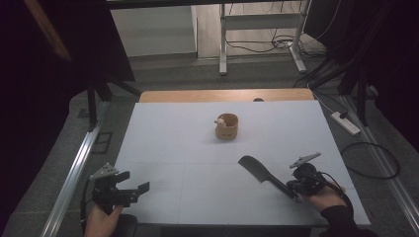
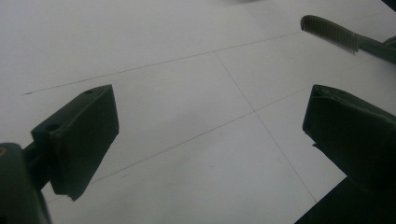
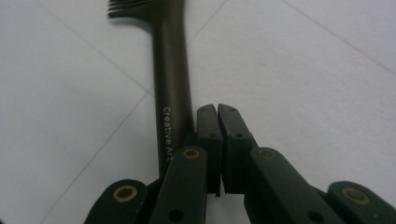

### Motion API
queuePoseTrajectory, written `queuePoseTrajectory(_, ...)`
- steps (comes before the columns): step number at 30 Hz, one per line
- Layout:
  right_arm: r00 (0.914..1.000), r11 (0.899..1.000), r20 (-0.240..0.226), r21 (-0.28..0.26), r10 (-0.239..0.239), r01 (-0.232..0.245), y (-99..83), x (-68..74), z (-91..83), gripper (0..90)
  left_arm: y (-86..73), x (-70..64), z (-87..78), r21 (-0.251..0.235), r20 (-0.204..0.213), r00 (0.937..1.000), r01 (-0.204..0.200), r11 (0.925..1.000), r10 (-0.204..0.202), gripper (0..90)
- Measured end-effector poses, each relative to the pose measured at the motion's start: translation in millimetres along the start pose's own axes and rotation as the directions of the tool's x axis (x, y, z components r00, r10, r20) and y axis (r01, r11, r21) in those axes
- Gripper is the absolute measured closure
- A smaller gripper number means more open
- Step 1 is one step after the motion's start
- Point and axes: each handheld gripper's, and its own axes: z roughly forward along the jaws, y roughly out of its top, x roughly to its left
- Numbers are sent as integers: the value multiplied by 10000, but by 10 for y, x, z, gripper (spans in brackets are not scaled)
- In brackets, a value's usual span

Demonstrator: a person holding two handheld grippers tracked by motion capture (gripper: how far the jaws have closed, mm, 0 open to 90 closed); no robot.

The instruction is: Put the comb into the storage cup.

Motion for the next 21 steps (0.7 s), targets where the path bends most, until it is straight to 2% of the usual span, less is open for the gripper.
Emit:
queuePoseTrajectory(14,9998,9999,-180,-98,46,-47,-24,46,-20,877,1,1,1,11,1,10000,2,10000,-2,43)
queuePoseTrajectory(18,9997,9990,-141,-410,194,-200,-20,28,-67,830,2,0,2,14,-2,10000,4,10000,-4,43)
queuePoseTrajectory(21,9997,9980,52,-591,241,-237,-14,28,-105,774,2,-1,3,22,-7,10000,1,10000,-1,44)
